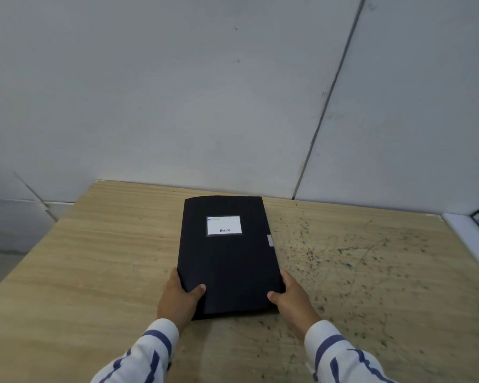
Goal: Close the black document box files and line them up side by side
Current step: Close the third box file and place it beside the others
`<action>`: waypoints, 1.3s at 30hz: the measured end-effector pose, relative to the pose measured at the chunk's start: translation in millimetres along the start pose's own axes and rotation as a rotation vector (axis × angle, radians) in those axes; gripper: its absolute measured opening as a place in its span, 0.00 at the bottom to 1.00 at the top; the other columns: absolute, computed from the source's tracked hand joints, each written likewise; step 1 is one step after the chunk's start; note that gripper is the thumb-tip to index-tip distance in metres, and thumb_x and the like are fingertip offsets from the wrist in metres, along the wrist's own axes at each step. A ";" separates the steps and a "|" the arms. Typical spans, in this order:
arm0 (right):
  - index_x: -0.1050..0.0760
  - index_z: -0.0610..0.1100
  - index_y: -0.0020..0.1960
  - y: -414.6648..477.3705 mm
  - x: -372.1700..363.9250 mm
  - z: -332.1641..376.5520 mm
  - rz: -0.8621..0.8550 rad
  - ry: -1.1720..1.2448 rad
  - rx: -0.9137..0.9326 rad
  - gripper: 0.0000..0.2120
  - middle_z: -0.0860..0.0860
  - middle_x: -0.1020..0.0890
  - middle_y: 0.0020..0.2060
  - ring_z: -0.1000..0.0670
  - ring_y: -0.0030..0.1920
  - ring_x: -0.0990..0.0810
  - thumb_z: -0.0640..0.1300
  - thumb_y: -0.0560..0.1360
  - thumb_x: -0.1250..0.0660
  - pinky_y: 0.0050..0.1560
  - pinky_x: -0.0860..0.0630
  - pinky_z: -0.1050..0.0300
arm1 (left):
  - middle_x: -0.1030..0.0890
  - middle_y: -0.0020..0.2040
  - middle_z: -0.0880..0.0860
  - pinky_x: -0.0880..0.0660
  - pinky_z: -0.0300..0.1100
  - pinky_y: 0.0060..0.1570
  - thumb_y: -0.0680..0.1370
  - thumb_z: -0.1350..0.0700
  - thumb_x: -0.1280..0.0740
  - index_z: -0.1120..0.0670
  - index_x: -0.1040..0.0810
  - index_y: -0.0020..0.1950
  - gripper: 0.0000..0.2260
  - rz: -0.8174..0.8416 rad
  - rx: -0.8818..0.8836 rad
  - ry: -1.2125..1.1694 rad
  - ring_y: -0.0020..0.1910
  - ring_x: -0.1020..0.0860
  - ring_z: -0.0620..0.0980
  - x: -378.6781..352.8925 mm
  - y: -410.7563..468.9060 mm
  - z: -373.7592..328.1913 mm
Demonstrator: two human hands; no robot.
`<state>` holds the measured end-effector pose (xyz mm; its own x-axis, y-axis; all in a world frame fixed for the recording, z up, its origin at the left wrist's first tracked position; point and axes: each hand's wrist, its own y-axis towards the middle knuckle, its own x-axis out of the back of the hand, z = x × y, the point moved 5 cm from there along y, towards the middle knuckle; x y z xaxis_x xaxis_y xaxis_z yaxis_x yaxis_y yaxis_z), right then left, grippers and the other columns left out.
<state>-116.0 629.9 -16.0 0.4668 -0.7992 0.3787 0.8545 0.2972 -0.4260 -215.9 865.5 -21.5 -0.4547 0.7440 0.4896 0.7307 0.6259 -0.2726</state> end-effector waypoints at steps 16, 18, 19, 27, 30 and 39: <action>0.34 0.52 0.68 -10.1 222.0 -109.5 -0.085 0.110 -0.046 0.26 0.56 0.23 0.55 0.51 0.58 0.25 0.33 0.74 0.37 0.62 0.28 0.53 | 0.24 0.63 0.52 0.24 0.53 0.58 0.73 0.55 0.30 0.50 0.35 0.69 0.27 0.167 -0.088 0.021 0.58 0.23 0.56 -214.2 -64.4 -107.5; 0.34 0.52 0.69 -8.6 265.8 -125.4 -0.107 0.121 -0.037 0.27 0.57 0.24 0.55 0.51 0.57 0.25 0.32 0.74 0.37 0.60 0.28 0.55 | 0.25 0.65 0.52 0.25 0.52 0.59 0.73 0.55 0.30 0.50 0.37 0.71 0.29 0.176 -0.086 0.013 0.59 0.24 0.56 -255.2 -77.1 -127.3; 0.33 0.52 0.69 -8.7 287.8 -133.8 -0.117 0.127 -0.039 0.27 0.56 0.23 0.56 0.51 0.57 0.25 0.32 0.74 0.37 0.59 0.29 0.56 | 0.26 0.66 0.52 0.26 0.52 0.59 0.73 0.55 0.30 0.50 0.39 0.73 0.30 0.184 -0.087 0.014 0.61 0.25 0.56 -276.3 -84.1 -137.1; 0.34 0.50 0.69 -12.7 441.3 -198.0 -0.199 0.196 -0.050 0.28 0.51 0.23 0.59 0.50 0.58 0.24 0.30 0.74 0.37 0.59 0.28 0.57 | 0.26 0.67 0.53 0.27 0.53 0.62 0.74 0.56 0.30 0.51 0.39 0.73 0.30 0.268 -0.104 0.003 0.63 0.26 0.57 -424.1 -131.6 -208.9; 0.35 0.49 0.70 -8.0 472.7 -216.1 -0.241 0.197 -0.071 0.27 0.51 0.24 0.59 0.48 0.59 0.25 0.32 0.74 0.37 0.63 0.29 0.54 | 0.26 0.67 0.52 0.27 0.55 0.62 0.74 0.56 0.30 0.50 0.39 0.73 0.30 0.285 -0.105 0.005 0.63 0.26 0.57 -454.9 -138.5 -226.7; 0.30 0.49 0.64 11.0 520.6 -245.3 -0.266 0.259 -0.080 0.24 0.50 0.22 0.54 0.50 0.55 0.24 0.30 0.73 0.38 0.56 0.25 0.55 | 0.24 0.63 0.53 0.26 0.49 0.59 0.73 0.56 0.30 0.52 0.35 0.68 0.26 0.284 -0.112 0.078 0.60 0.25 0.56 -508.8 -138.5 -257.8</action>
<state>80.5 88.9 -25.1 0.1496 -0.9515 0.2687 0.9127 0.0284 -0.4076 45.5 340.0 -19.3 -0.1875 0.8623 0.4704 0.8762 0.3633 -0.3167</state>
